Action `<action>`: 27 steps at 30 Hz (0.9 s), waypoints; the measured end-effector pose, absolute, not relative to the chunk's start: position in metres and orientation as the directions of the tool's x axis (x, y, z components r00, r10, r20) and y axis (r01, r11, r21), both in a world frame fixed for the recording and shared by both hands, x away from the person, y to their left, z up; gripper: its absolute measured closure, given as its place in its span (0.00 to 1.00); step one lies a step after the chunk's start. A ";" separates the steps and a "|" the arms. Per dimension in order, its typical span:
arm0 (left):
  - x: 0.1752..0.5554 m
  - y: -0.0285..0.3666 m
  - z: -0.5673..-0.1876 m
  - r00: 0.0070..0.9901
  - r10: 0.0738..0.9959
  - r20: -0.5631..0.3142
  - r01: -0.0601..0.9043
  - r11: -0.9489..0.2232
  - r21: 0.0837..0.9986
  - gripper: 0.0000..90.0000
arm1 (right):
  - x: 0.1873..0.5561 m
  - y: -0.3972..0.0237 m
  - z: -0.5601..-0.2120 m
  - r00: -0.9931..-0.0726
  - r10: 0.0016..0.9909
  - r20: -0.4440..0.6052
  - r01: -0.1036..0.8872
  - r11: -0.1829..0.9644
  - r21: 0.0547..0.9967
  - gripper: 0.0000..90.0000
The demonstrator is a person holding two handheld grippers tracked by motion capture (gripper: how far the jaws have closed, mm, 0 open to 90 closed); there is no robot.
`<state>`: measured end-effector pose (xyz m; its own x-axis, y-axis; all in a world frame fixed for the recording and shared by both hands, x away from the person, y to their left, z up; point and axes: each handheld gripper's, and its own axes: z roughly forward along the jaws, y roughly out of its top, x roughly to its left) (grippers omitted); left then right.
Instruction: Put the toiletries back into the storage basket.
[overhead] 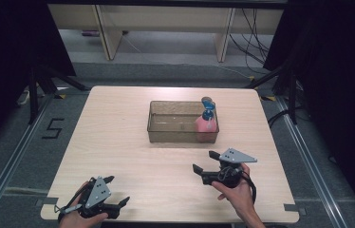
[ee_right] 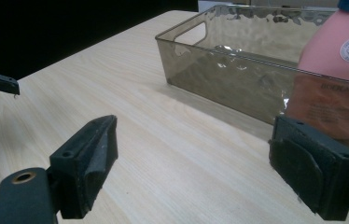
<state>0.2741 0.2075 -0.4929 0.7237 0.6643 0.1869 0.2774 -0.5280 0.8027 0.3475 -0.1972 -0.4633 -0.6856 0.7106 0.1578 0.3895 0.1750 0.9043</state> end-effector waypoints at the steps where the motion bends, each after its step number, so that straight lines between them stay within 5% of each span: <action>1: 0.274 0.208 -0.493 0.724 0.664 0.187 0.277 -0.528 0.803 0.16 | 0.346 -0.196 -0.464 -0.679 0.711 0.181 0.404 0.156 0.901 0.18; 27: 0.274 0.208 -0.491 0.726 0.658 0.200 0.273 -0.542 0.795 0.16 | 0.324 -0.208 -0.469 -0.693 0.697 0.181 0.402 0.166 0.900 0.17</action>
